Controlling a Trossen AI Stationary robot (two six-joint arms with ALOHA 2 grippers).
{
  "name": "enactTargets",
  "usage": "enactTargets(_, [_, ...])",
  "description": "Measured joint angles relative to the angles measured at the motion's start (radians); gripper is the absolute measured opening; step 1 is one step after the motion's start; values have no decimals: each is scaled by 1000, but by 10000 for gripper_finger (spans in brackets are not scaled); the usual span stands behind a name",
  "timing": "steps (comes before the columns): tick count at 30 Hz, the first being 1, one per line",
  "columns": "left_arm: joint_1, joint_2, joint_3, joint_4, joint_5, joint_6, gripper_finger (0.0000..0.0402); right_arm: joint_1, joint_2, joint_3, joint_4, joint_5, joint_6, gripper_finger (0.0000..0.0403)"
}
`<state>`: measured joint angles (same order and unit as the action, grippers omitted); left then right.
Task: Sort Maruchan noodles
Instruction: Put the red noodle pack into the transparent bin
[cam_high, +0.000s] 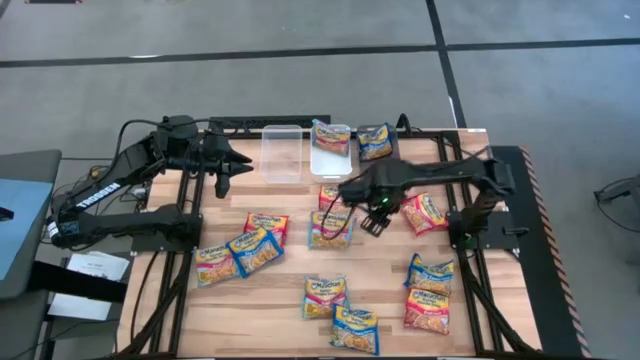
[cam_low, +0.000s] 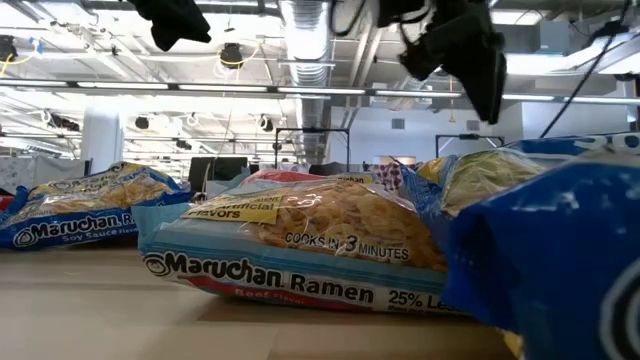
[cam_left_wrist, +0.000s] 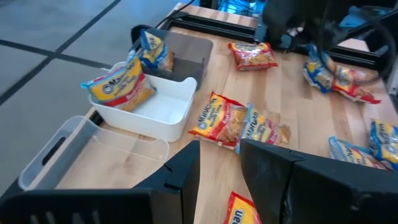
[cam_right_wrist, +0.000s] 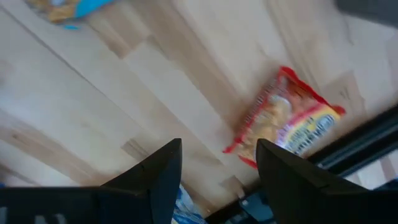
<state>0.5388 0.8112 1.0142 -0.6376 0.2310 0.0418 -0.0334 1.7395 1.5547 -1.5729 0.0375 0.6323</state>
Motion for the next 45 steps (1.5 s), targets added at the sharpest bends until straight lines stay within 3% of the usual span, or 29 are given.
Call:
enactTargets(7, [0, 0, 0, 0, -30, -1, 102, -102, -234, -211, 77, 10, 64, 230])
enactTargets(16, [0, 0, 0, 0, -35, -24, 102, -213, -445, -498, 265, -85, 180, 230])
enactTargets(27, [0, 0, 0, 4, -37, -46, 102, -287, -471, -710, 366, -93, 271, 230])
enactTargets(45, [1, 0, 0, 31, -89, -58, 103, -356, -472, -914, 552, -69, 336, 230])
